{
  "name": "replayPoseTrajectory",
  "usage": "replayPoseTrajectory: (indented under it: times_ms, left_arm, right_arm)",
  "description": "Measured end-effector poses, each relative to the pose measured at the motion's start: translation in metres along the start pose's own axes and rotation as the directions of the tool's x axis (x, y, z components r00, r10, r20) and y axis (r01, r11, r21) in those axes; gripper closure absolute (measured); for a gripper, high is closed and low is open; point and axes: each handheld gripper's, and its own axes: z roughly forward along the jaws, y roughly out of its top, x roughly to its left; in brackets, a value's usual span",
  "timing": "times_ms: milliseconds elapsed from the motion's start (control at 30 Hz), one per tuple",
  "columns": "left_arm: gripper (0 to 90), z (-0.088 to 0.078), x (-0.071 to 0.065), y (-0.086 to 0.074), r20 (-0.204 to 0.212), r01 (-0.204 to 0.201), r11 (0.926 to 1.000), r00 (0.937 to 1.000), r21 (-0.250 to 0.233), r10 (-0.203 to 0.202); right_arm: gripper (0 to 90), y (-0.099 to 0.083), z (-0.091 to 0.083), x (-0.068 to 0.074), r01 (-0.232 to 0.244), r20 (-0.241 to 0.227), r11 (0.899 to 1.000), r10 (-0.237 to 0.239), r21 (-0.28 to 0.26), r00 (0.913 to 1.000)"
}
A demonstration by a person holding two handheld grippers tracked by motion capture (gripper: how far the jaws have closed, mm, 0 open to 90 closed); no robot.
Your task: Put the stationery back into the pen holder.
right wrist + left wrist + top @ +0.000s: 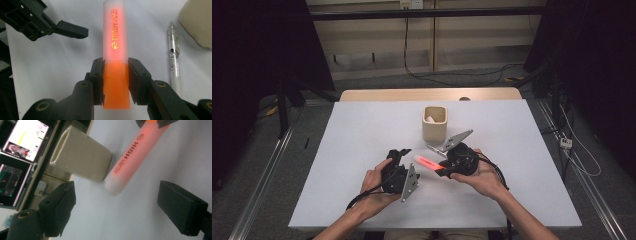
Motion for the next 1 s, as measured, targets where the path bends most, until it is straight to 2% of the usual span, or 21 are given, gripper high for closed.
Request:
replayPoseTrajectory:
  times_ms: [67,100,167,233,267,333,400,433,467,500,533,633,667,700,733,767,800,833,867,933,1000]
  left_arm:
    - [18.2,0.001,-0.004,0.001,0.008,-0.028,0.9996,0.9996,0.003,0.028]
    - [18.2,0.002,-0.005,0.002,0.004,-0.057,0.9982,0.9984,0.015,0.057]
    - [19.1,0.003,-0.009,0.003,0.008,-0.068,0.9976,0.9976,0.015,0.068]
    - [20.9,0.003,-0.010,0.004,-0.015,-0.078,0.9967,0.9968,0.022,0.079]
    - [21.4,0.003,-0.010,0.004,-0.022,-0.103,0.9944,0.9944,0.025,0.104]
    - [22.9,0.003,-0.013,0.004,-0.021,-0.100,0.9946,0.9947,0.027,0.101]
    - [23.4,0.004,-0.014,0.006,-0.033,-0.132,0.9906,0.9906,0.038,0.133]
    - [24.0,0.005,-0.017,0.006,-0.042,-0.118,0.9928,0.9920,0.018,0.119]
    - [24.0,0.004,-0.017,0.007,-0.043,-0.130,0.9913,0.9905,0.019,0.131]
    - [24.0,0.004,-0.019,0.007,-0.038,-0.111,0.9937,0.9930,0.013,0.112]
    - [24.1,0.004,-0.019,0.008,-0.053,-0.133,0.9911,0.9897,0.016,0.133]
    - [29.6,0.003,-0.021,0.008,-0.056,-0.142,0.9895,0.9880,0.026,0.144]
    - [32.8,0.002,-0.019,0.009,-0.064,-0.184,0.9818,0.9803,0.048,0.187]
    - [35.8,0.005,-0.022,0.009,-0.057,-0.143,0.9897,0.9880,0.007,0.143]
    - [36.6,0.003,-0.022,0.010,-0.061,-0.156,0.9875,0.9858,0.024,0.157]
    - [38.7,0.004,-0.024,0.011,-0.070,-0.149,0.9887,0.9862,0.010,0.150]
    - [42.1,0.003,-0.025,0.012,-0.068,-0.168,0.9857,0.9833,0.014,0.169]
    - [46.0,0.003,-0.026,0.013,-0.061,-0.202,0.9788,0.9771,0.030,0.204]
    - [48.2,0.002,-0.028,0.014,-0.064,-0.221,0.9744,0.9727,0.044,0.223]
    - [50.1,0.004,-0.030,0.015,-0.055,-0.241,0.9694,0.9684,0.049,0.243]
    - [50.3,0.006,-0.032,0.015,-0.067,-0.256,0.9656,0.9637,0.045,0.259]
  right_arm:
    - [68.0,0.001,0.001,0.001,0.006,-0.003,1.000,-0.006,0.000,1.0000]
    - [68.0,0.001,0.001,0.001,0.006,-0.008,1.000,-0.006,-0.003,1.0000]
    - [68.0,0.003,0.003,0.002,0.012,-0.009,1.000,-0.012,-0.001,0.9999]
    - [68.0,0.005,0.003,0.003,0.010,-0.012,1.000,-0.010,-0.001,0.9999]
    - [68.0,0.006,0.003,0.003,0.014,-0.014,1.000,-0.014,-0.001,0.9998]
    - [68.0,0.007,0.003,0.003,0.014,-0.015,1.000,-0.014,-0.004,0.9998]
    - [68.0,0.009,0.004,0.003,0.015,-0.019,1.000,-0.015,0.003,0.9997]
    - [68.0,0.010,0.004,0.004,0.021,-0.017,1.000,-0.020,0.004,0.9996]
    - [68.0,0.010,0.005,0.004,0.023,-0.022,1.000,-0.023,0.007,0.9995]
    - [68.0,0.011,0.006,0.005,0.026,-0.024,1.000,-0.026,0.008,0.9994]
    - [68.0,0.012,0.007,0.005,0.028,-0.028,1.000,-0.028,0.006,0.9992]
    - [68.0,0.013,0.009,0.006,0.033,-0.037,0.999,-0.032,0.008,0.9988]
    - [68.0,0.013,0.010,0.007,0.033,-0.038,0.999,-0.032,0.008,0.9988]
    - [68.0,0.014,0.011,0.007,0.032,-0.040,0.999,-0.031,0.009,0.9987]
    - [68.0,0.014,0.011,0.008,0.036,-0.043,0.999,-0.036,0.011,0.9984]
    - [68.0,0.014,0.012,0.008,0.035,-0.048,0.999,-0.035,0.013,0.9982]
    - [68.0,0.015,0.013,0.009,0.039,-0.050,0.999,-0.039,0.015,0.9980]
    - [68.0,0.015,0.013,0.009,0.047,-0.054,0.999,-0.046,0.021,0.9975]
    - [68.0,0.015,0.013,0.009,0.047,-0.054,0.999,-0.046,0.023,0.9975]
    - [68.0,0.014,0.012,0.009,0.043,-0.064,0.999,-0.041,0.019,0.9971]
    - [68.0,0.014,0.013,0.009,0.041,-0.067,0.999,-0.040,0.024,0.9970]
